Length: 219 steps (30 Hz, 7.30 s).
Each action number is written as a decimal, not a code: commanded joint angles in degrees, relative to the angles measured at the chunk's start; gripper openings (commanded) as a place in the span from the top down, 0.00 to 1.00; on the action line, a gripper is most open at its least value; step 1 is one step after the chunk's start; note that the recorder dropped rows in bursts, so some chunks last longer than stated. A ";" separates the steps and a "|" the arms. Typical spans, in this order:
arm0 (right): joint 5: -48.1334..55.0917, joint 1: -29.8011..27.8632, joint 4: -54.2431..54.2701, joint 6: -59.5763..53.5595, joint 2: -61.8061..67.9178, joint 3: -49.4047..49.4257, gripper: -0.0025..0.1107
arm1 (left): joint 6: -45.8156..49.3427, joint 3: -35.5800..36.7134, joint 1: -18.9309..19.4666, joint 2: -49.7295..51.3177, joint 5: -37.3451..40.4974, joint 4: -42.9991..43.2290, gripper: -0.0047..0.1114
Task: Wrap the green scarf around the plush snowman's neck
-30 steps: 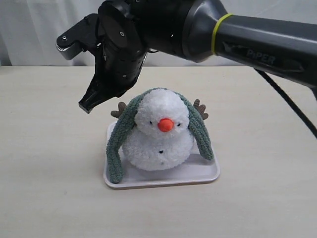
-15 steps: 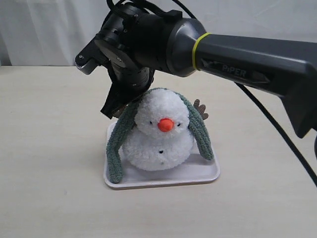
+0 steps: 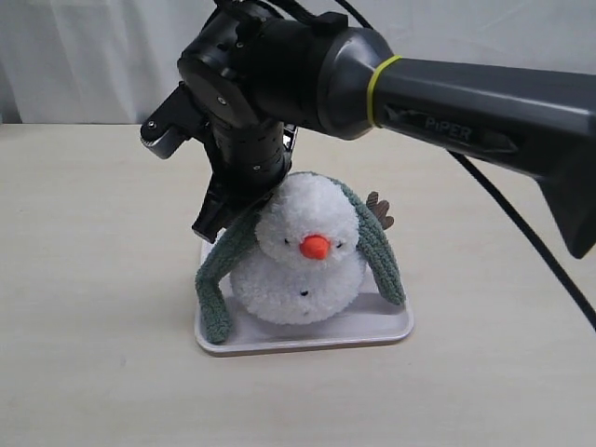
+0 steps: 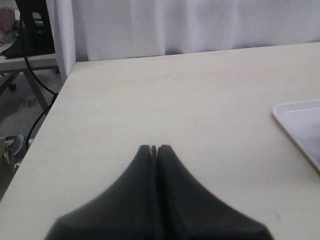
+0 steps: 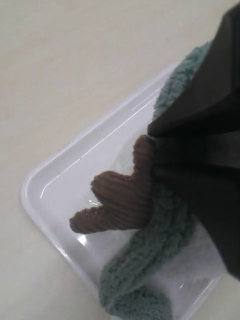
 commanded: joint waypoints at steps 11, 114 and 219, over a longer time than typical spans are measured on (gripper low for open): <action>1.90 -0.01 1.97 -0.64 1.99 -0.01 0.81 | -0.20 0.18 0.03 -0.20 -0.58 0.04 0.96; -45.84 -13.41 4.47 7.71 -31.17 62.70 0.94 | -0.20 0.18 0.03 -0.20 -0.58 0.04 0.96; -32.17 7.33 1.13 36.82 -3.03 27.91 0.45 | -0.20 0.18 0.03 -0.20 -0.58 0.04 0.96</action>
